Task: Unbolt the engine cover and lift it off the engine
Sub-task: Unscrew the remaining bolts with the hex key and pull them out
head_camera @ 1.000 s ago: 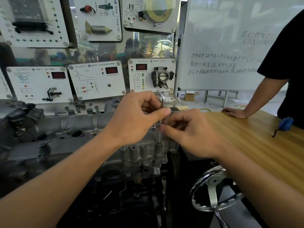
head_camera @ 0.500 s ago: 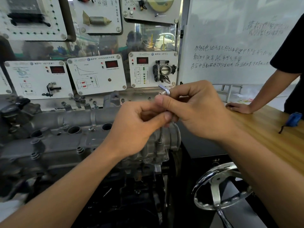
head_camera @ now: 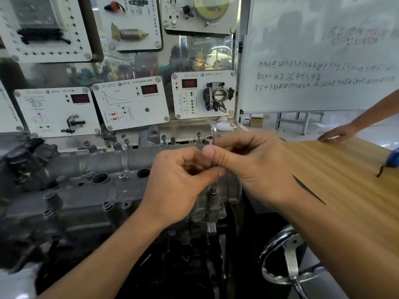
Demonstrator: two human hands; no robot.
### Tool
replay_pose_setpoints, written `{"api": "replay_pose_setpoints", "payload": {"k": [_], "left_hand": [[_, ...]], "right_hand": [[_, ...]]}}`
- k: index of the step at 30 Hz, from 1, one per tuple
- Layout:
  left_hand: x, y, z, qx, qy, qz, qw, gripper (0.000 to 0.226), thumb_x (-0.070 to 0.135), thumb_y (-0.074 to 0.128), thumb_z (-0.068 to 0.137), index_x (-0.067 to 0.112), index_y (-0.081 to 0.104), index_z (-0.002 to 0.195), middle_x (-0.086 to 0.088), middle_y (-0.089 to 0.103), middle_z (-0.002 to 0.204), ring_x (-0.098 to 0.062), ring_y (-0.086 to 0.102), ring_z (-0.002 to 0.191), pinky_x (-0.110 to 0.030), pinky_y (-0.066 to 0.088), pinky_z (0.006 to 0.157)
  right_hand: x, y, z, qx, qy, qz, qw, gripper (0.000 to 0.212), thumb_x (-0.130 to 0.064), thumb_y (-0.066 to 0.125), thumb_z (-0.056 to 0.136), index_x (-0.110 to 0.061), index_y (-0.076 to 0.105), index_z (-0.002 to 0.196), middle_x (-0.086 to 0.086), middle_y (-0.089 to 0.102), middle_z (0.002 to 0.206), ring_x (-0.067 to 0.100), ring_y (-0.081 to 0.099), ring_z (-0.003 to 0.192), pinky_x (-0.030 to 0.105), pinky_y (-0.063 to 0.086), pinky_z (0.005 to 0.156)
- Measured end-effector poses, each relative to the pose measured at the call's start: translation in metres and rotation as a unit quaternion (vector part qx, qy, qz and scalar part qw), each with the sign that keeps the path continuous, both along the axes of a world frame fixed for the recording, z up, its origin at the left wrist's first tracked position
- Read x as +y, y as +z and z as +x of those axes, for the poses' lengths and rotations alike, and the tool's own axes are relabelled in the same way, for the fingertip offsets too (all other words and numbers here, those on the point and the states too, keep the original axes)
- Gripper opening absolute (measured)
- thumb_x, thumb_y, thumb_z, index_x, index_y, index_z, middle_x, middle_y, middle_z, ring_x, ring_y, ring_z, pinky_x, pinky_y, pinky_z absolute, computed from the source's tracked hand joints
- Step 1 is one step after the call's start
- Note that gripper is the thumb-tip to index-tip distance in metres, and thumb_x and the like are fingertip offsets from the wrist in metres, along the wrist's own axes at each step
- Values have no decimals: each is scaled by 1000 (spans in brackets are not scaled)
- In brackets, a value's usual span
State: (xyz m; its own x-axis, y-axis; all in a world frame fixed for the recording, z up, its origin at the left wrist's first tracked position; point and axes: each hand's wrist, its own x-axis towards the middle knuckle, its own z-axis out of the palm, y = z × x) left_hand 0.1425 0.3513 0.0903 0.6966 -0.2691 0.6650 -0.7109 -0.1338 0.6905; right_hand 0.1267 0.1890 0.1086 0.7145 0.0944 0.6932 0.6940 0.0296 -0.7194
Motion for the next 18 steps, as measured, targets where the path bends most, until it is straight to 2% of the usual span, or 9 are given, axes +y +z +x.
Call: {"api": "replay_pose_setpoints", "payload": {"k": [2,5,6,9,11,15,17,18], "left_hand": [[-2,0,1,-4,16,-2,1000,16,12,83,75,3,72,83,-8,75,75,-27,73,68,-45,61,65],[0,2,3,18,-14,21,1000,17,13,81,79,5,71,90,-7,76,83,-23,74,76,-41,62,71],[3,3,5,28,-42,35,998,16,13,78,82,7,72,95,-4,77,88,-21,75,82,-39,62,76],[12,5,7,49,-132,77,987,25,14,64,93,11,69,117,0,76,109,-17,71,107,-29,56,92],[14,5,7,63,-161,86,981,30,12,58,95,10,66,124,2,74,116,-14,68,113,-25,52,97],[11,4,6,36,-118,83,989,22,8,62,94,12,74,112,4,78,104,-12,73,100,-25,56,89],[10,1,5,17,-93,65,993,18,10,67,91,11,76,107,3,79,99,-14,75,95,-31,59,86],[9,0,5,11,-80,53,995,17,11,70,89,10,76,105,2,79,97,-15,75,93,-34,60,85]], "right_hand": [[4,-9,-1,-7,-18,16,1000,7,-7,80,74,-7,77,81,4,76,72,19,74,65,21,57,60],[4,-10,-1,-35,-38,-26,998,6,-6,77,81,-11,75,80,-5,73,69,4,65,62,15,51,60],[2,-9,-2,-40,-40,-49,997,5,-8,74,84,-11,74,81,-2,71,69,4,62,62,16,49,60],[-3,-6,-3,-68,-63,-120,988,14,-10,66,93,-2,74,86,10,66,74,18,61,67,27,50,61],[-7,-5,-2,-81,-80,-171,979,23,-13,59,98,2,71,87,13,62,75,23,59,70,38,49,63],[-8,-8,-2,-83,-103,-190,973,23,-20,55,100,-4,71,94,11,65,83,22,63,78,40,52,68],[-6,-9,-2,-87,-107,-158,978,17,-19,62,96,-8,74,93,7,68,82,18,65,75,34,53,64],[-5,-10,-2,-85,-102,-133,982,12,-18,67,93,-10,76,93,2,70,80,13,66,72,27,53,61]]}}
